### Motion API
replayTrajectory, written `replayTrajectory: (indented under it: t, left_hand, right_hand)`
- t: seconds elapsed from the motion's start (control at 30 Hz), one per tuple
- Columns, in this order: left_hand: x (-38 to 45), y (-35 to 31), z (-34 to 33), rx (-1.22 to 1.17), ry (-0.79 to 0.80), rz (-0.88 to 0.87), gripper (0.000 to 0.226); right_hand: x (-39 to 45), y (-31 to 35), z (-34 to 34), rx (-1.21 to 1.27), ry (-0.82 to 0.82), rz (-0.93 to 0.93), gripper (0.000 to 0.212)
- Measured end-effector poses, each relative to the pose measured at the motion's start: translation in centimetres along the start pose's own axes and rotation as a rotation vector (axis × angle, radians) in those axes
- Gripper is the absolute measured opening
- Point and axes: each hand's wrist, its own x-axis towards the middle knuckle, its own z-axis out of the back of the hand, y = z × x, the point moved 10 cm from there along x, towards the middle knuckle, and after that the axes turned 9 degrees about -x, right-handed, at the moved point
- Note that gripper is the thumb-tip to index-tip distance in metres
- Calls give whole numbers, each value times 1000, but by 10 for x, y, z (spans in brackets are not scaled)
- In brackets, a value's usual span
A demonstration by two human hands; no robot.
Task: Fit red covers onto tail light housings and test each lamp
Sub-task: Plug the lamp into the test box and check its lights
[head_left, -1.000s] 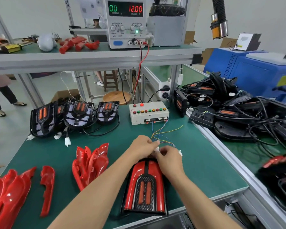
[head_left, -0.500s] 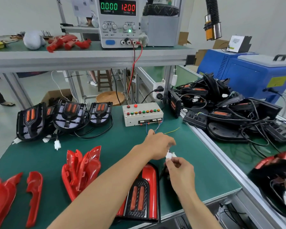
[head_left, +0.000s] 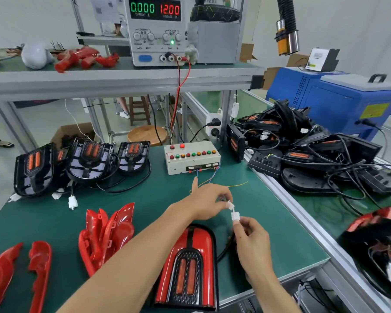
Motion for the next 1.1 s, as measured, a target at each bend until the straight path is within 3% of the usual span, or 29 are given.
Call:
replayTrajectory:
  t: [0.3,1.1]
  left_hand:
    - [-10,9,15,-164,-10,5,18]
    - [-20,-9,11,-71,44,-47,27]
  right_hand:
    - [-4,17,-9,33,106,130,15]
    - [-8,20,-9,79,108,129,26]
